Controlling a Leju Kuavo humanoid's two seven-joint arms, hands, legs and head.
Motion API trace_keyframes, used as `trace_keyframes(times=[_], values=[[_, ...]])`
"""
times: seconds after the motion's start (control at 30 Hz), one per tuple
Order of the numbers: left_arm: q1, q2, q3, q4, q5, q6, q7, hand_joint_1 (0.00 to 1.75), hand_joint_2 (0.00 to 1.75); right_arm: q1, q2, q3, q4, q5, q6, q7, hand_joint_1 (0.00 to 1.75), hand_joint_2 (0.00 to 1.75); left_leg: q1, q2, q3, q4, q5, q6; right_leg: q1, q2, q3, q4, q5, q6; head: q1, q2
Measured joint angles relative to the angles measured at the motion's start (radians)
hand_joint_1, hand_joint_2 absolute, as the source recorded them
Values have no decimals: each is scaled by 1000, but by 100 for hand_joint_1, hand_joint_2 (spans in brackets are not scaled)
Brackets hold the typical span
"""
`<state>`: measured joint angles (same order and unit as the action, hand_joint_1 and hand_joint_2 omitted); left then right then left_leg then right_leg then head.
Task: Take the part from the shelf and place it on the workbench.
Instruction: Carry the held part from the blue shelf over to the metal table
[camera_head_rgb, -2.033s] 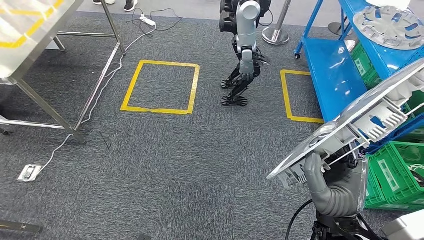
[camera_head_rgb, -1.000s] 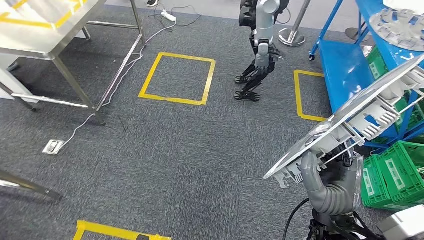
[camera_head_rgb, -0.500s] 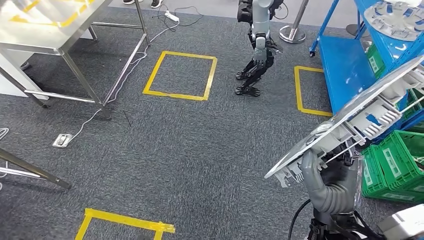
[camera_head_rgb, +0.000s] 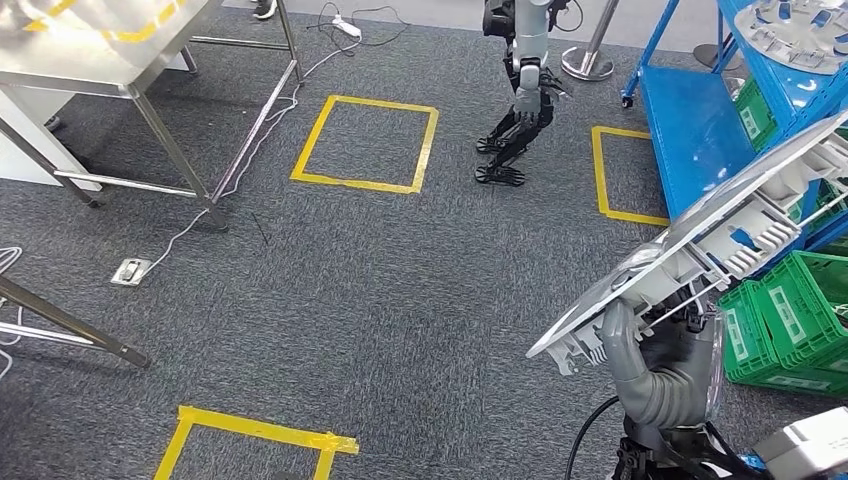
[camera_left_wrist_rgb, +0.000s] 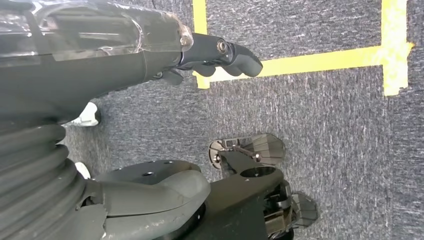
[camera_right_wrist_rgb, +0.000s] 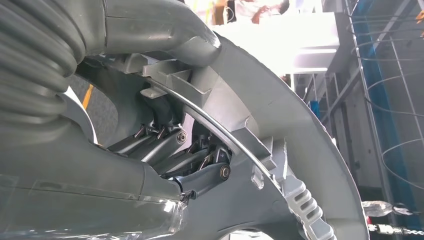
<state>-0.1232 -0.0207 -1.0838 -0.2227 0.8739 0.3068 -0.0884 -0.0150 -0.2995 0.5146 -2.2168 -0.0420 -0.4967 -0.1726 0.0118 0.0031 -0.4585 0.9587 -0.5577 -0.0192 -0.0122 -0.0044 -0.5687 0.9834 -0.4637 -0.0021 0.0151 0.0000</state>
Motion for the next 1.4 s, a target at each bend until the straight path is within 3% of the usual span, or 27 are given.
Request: trace_keyframes(times=[0.6,0.8,0.9,0.97,1.03,1.07,1.1,1.13,1.17,1.23,1.27,1.33,1.4], values=[[0,2,0,0,-2,-1,1,0,175,0,0,0,0,19,0,-2,175,175,-5,0,0,4,-8,12,-5,0,0,0,-6,12,-3,0],[0,2,0,0,-4,-3,1,0,175,-1,0,0,0,50,0,12,175,175,-8,0,-5,16,-12,20,-8,0,0,-1,-3,24,-9,0],[-1,2,0,0,-5,-4,1,0,175,-2,0,0,-1,52,0,14,175,175,-5,-1,-3,5,-1,36,-10,0,-6,5,-9,35,-8,0],[-1,1,0,0,-5,-4,1,0,175,-3,-1,0,-2,54,0,15,175,175,-3,-1,2,-3,7,46,-10,1,-39,77,-53,38,1,0],[0,2,0,0,-5,-2,0,0,175,-3,-1,1,0,59,0,21,175,175,-5,-2,4,-3,6,47,-10,1,-101,216,-113,39,13,0],[0,3,0,1,-4,1,-1,0,175,-3,-1,1,1,63,0,27,175,175,-7,-4,6,-3,5,47,-10,2,-131,276,-128,39,18,0],[0,4,0,1,-1,4,-3,0,175,-4,-1,1,2,68,1,34,175,175,-8,-9,8,-3,3,47,-10,2,-145,297,-122,37,20,0],[0,5,0,1,2,7,-5,0,175,-5,-1,1,3,72,2,42,175,175,-9,-15,11,-2,0,45,-10,4,-143,284,-99,35,22,0],[0,7,0,1,5,12,-7,0,175,-8,-1,2,3,79,5,50,175,175,-9,-23,18,-2,-5,42,-10,11,-120,225,-54,31,24,0],[-2,12,0,1,15,18,-9,0,175,-15,-1,3,3,92,12,60,175,175,-6,-38,29,0,-17,33,-11,47,-62,102,8,23,24,0],[-4,14,1,1,23,22,-9,0,175,-19,-1,3,3,99,16,65,175,175,-4,-46,29,1,-22,27,-11,64,-39,58,20,20,23,0],[-8,18,5,1,46,26,-10,0,175,-29,-1,4,3,105,16,69,175,175,2,-62,19,2,-25,15,-8,73,-26,40,3,11,23,0],[-7,20,12,1,65,27,-9,0,175,-37,0,4,2,103,10,67,175,175,5,-76,12,4,-29,3,-6,49,-21,29,-12,0,23,0]])
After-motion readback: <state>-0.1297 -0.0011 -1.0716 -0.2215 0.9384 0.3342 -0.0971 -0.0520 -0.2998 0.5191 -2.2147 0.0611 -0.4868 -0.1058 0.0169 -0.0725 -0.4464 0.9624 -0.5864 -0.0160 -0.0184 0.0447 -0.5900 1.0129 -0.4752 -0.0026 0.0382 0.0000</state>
